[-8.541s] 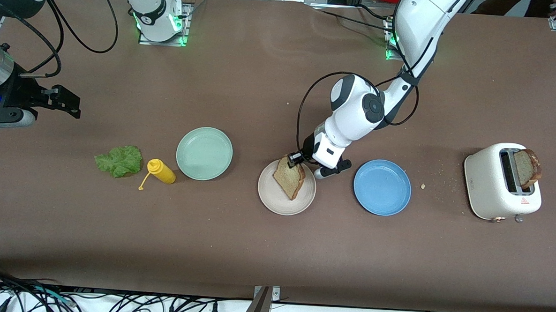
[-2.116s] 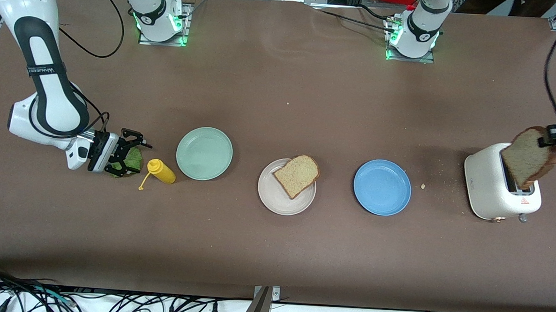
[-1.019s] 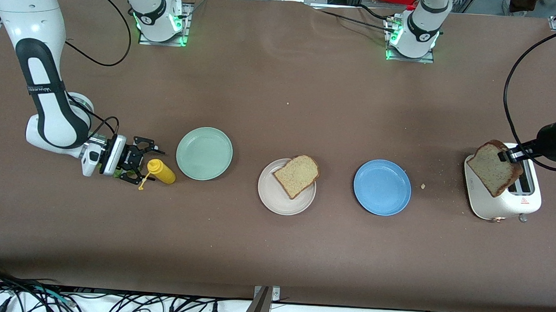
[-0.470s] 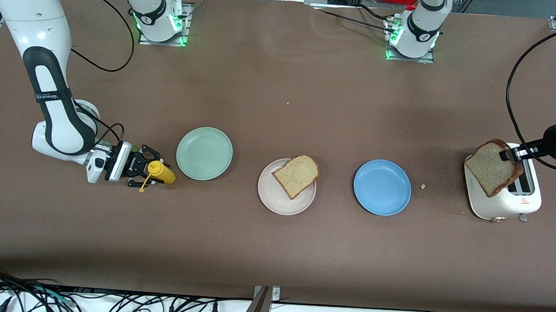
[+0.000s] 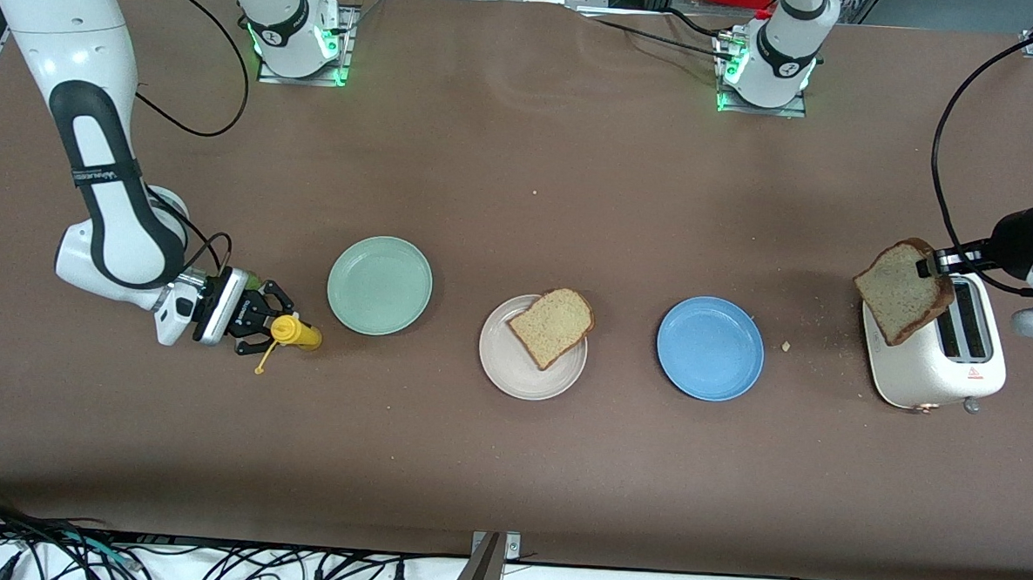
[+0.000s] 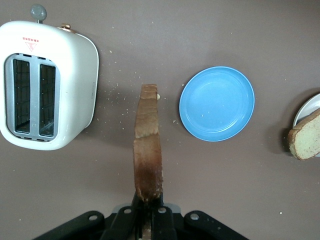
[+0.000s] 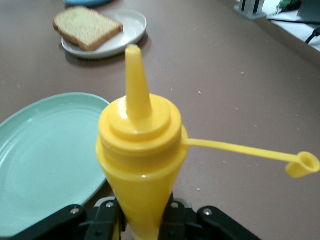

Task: Make sandwich in beige plate with both arms
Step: 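Lift the toast with the left gripper while the right gripper lifts the mustard, then carry the yellow mustard bottle over the bread on the beige plate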

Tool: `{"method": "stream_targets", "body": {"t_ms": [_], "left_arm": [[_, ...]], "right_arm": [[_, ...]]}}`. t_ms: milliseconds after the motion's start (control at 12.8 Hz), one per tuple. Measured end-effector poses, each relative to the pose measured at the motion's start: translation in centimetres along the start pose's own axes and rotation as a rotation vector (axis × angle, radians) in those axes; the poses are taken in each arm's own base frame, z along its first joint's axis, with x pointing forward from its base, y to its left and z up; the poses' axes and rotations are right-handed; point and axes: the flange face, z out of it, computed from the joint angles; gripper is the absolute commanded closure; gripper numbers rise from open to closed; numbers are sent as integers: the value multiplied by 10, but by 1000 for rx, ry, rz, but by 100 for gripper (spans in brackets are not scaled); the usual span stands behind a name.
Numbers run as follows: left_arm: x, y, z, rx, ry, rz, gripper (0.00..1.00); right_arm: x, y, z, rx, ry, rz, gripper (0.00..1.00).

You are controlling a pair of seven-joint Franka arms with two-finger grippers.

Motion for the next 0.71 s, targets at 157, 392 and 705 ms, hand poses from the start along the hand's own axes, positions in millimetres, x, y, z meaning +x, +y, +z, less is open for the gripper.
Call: {"method": "stream_targets", "body": {"t_ms": [157,392,705], "left_arm": [[1,-3,1,3,3,-7,100],[2,-8,2,3,4,-11,100],[3,-8,6,4,-4,7,100]], "right_arm": [[47,-5,-17,12,-182,32,100],[135,-35,-23,-52,-416,81,100],[219,-107,48,-172,-659,101,100]]}}
